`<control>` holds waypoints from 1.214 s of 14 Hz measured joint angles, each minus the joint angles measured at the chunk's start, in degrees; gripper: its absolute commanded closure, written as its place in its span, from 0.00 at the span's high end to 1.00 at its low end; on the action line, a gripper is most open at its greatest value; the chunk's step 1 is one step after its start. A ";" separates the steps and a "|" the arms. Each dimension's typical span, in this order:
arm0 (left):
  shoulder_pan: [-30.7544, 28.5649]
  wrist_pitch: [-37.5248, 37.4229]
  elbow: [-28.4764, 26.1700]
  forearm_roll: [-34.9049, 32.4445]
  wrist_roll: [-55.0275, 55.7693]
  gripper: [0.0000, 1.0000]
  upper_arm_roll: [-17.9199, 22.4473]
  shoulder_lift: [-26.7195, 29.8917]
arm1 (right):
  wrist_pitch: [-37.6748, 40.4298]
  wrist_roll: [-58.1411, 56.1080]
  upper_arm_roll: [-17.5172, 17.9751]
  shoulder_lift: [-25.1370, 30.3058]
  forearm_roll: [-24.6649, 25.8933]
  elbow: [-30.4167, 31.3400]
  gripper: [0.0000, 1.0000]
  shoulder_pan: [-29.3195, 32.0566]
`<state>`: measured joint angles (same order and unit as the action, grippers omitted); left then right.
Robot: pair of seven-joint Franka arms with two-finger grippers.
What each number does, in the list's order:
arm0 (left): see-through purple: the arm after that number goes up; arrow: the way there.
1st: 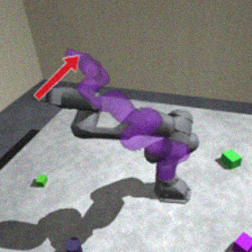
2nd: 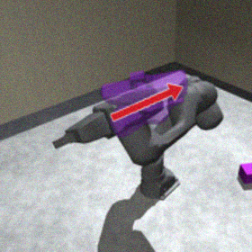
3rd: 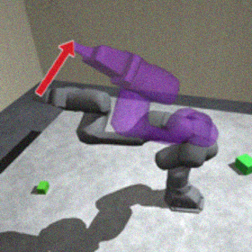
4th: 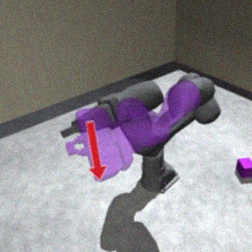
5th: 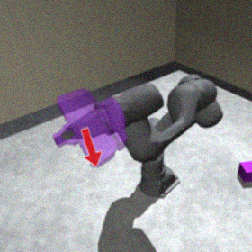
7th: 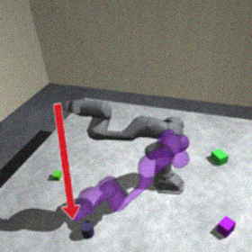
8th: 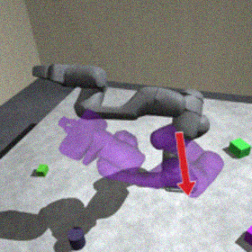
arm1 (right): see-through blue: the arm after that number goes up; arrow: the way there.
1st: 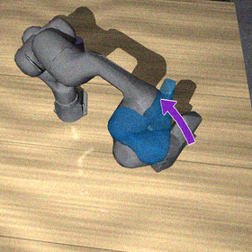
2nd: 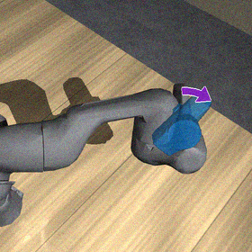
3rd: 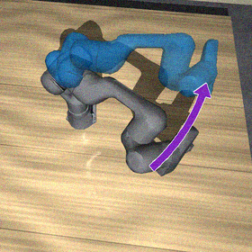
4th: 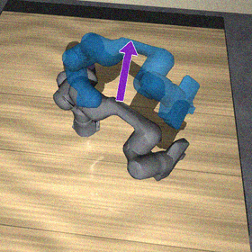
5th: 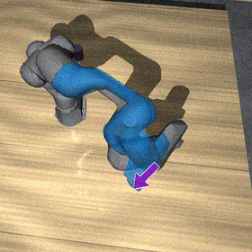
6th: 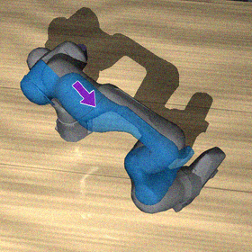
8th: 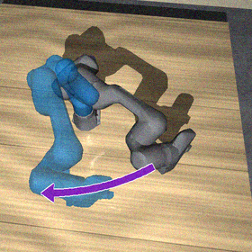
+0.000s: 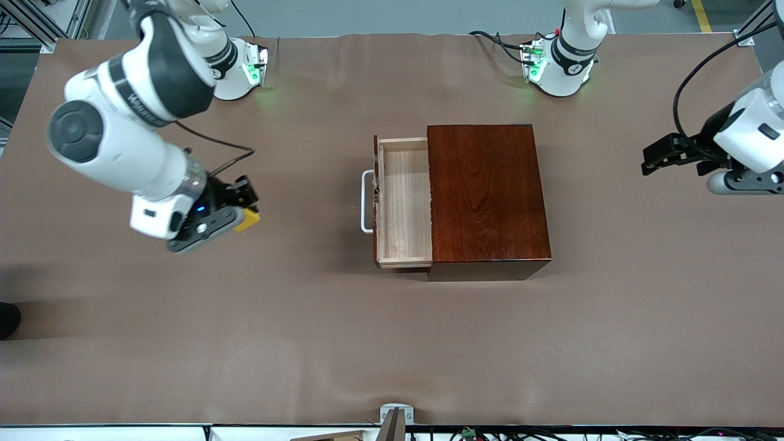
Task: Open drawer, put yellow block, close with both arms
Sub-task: 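Carry the yellow cube with the right gripper over the open drawer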
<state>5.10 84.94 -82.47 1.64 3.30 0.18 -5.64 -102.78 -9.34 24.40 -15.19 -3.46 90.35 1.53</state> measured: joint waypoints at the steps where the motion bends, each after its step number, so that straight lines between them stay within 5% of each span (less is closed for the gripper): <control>1: -0.76 0.10 -0.02 0.00 -0.94 1.00 0.00 0.00 | -0.04 -2.20 1.31 0.00 0.00 0.01 0.00 -0.03; 10: -1.19 0.43 -0.23 0.00 -1.46 1.00 -0.59 0.00 | -9.77 -20.51 3.60 -1.84 0.47 0.45 0.00 -6.32; 17: -1.18 0.47 -0.68 0.00 -1.47 1.00 -0.70 -0.02 | -13.93 -31.46 3.61 -7.99 6.30 -1.26 0.00 -13.89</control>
<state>3.92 85.42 -83.14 1.65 1.83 -0.52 -5.66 -116.70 -40.80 28.01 -23.18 2.84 89.09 -12.36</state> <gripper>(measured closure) 0.000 0.441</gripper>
